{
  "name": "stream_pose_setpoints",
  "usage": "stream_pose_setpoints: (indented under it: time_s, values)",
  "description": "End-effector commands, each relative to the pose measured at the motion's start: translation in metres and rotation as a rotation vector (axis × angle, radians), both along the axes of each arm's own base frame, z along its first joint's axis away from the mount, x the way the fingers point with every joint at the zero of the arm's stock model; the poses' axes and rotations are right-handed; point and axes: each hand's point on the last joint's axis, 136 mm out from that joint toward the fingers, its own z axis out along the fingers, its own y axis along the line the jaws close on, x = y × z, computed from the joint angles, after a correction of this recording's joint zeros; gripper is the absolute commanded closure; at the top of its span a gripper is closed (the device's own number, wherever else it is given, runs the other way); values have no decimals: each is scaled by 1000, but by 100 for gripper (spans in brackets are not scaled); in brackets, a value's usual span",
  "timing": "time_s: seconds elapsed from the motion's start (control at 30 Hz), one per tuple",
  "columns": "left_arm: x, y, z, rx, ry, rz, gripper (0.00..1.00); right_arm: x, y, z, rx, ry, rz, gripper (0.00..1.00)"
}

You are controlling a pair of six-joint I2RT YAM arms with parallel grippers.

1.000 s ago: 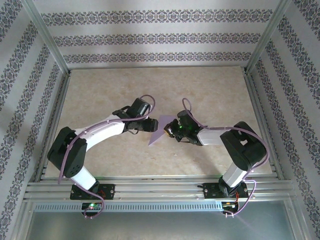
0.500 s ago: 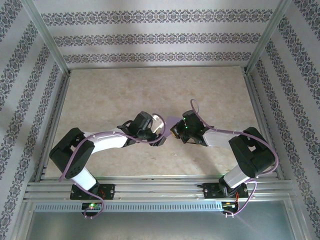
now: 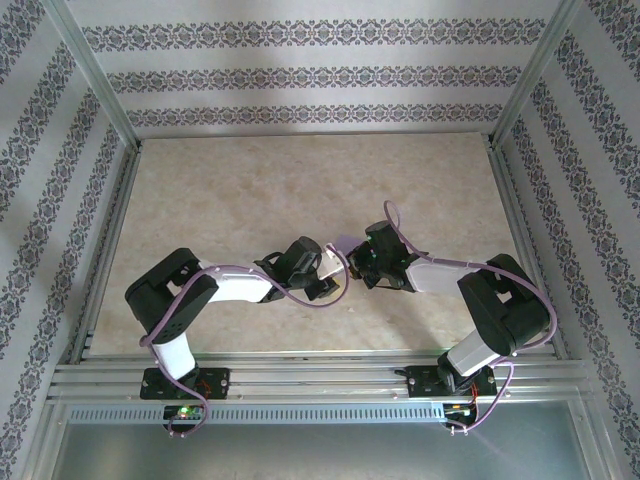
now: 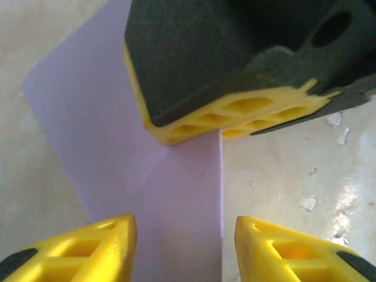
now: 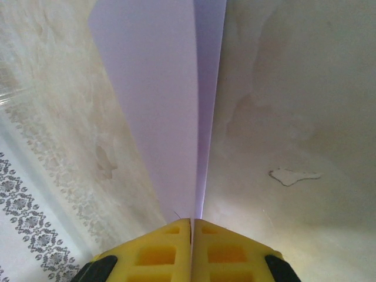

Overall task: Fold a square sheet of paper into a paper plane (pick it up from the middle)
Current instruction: Fold the wing for the fifth time at the center of the table.

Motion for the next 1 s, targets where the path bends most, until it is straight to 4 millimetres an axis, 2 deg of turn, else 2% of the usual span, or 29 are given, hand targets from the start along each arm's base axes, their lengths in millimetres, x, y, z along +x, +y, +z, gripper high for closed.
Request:
stream_pose_setpoints:
  time_s: [0.0, 0.1, 0.33, 0.57, 0.97]
  values:
    - [6, -10, 7, 6, -87, -28, 56, 4, 1, 3, 22, 25, -17, 100]
    - [5, -10, 4, 13, -89, -31, 61, 4, 2, 3, 26, 34, -19, 100]
    - [4, -10, -2, 32, -91, -34, 64, 4, 2, 3, 43, 51, -26, 96]
    - [4, -9, -4, 40, -93, -31, 71, 5, 2, 1, 47, 62, -25, 94]
    - [-1, -6, -11, 9, -36, 13, 81, 5, -8, 4, 21, 50, -28, 71]
